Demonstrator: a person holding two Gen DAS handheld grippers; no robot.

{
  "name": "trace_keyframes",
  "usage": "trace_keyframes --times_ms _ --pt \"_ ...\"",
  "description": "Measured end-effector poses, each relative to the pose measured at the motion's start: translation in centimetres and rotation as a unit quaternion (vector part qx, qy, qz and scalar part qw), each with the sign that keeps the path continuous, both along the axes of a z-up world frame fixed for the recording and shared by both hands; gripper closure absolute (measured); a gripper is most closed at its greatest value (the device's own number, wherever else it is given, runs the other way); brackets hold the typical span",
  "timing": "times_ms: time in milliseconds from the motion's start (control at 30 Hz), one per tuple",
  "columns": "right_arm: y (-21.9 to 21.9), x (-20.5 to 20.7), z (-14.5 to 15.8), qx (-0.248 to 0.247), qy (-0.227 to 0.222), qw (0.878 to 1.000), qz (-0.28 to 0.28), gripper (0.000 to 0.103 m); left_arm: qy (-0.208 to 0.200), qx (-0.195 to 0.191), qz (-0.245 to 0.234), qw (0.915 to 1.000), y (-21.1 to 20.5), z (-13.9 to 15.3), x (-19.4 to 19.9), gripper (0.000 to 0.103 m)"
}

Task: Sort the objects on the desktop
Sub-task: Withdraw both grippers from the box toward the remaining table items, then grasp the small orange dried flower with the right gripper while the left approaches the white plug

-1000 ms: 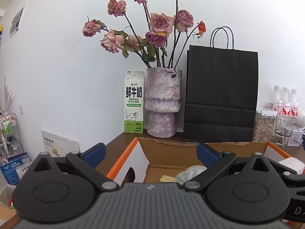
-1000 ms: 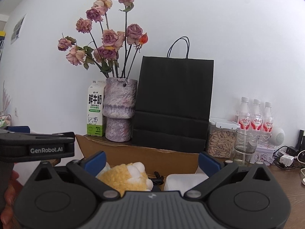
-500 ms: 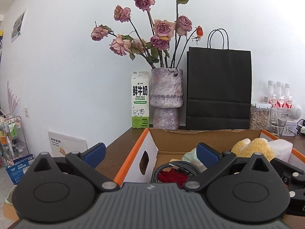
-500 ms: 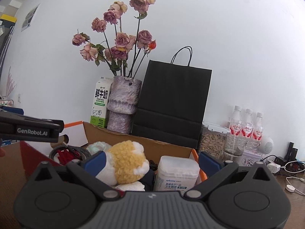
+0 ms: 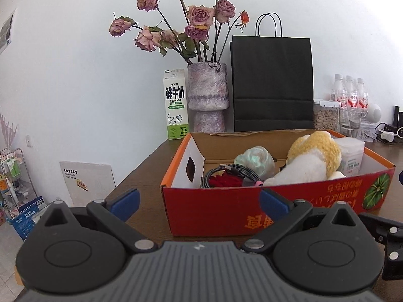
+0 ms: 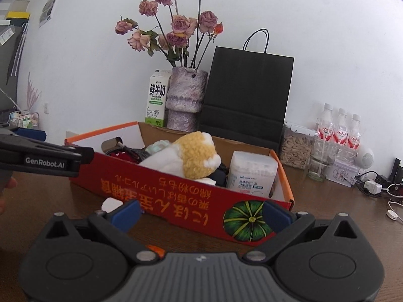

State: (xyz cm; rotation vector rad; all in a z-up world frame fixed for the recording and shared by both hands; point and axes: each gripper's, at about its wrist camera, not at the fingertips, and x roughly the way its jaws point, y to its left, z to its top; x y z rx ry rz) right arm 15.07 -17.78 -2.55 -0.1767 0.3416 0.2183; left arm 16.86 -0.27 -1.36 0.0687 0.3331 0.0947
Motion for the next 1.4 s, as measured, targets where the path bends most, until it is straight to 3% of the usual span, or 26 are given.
trace_keyframes --times_ms 267,533,733,900,1000,1067,1100,1400 --pt "-0.3 -1.3 -0.4 0.024 0.056 0.998 0.022 0.0 0.034 0.008 0.006 0.9994 0.6 -1.0 -1.4 0.0" --pt "1.2 -0.5 -1.5 -0.014 0.114 0.993 0.025 0.0 0.05 -0.021 0.013 0.9985 1.9 -1.2 -1.7 0.0" --pt "2.0 1.3 -2.2 0.008 0.162 0.986 0.025 0.012 0.059 -0.019 0.012 0.998 1.8 -1.3 -1.4 0.0" --pt "2.7 2.5 -2.4 0.026 0.171 0.985 0.024 0.016 0.074 -0.026 0.015 0.9968 2.0 -1.5 -1.0 0.0" --pt "2.4 2.5 -2.3 0.031 0.167 0.985 0.017 0.027 0.085 -0.03 0.016 0.9958 2.1 -1.6 -0.7 0.0" --pt "2.3 2.4 -2.2 0.034 0.162 0.986 0.018 0.048 0.089 -0.032 0.016 0.9954 2.1 -1.7 -0.7 0.0" --pt "2.3 2.4 -2.1 0.036 0.158 0.987 0.023 0.063 0.091 -0.032 0.016 0.9952 2.1 -1.8 -0.6 0.0" --pt "2.1 2.4 -1.9 0.048 0.157 0.986 0.033 0.064 0.109 -0.037 0.016 0.9932 2.3 -2.0 -0.3 0.0"
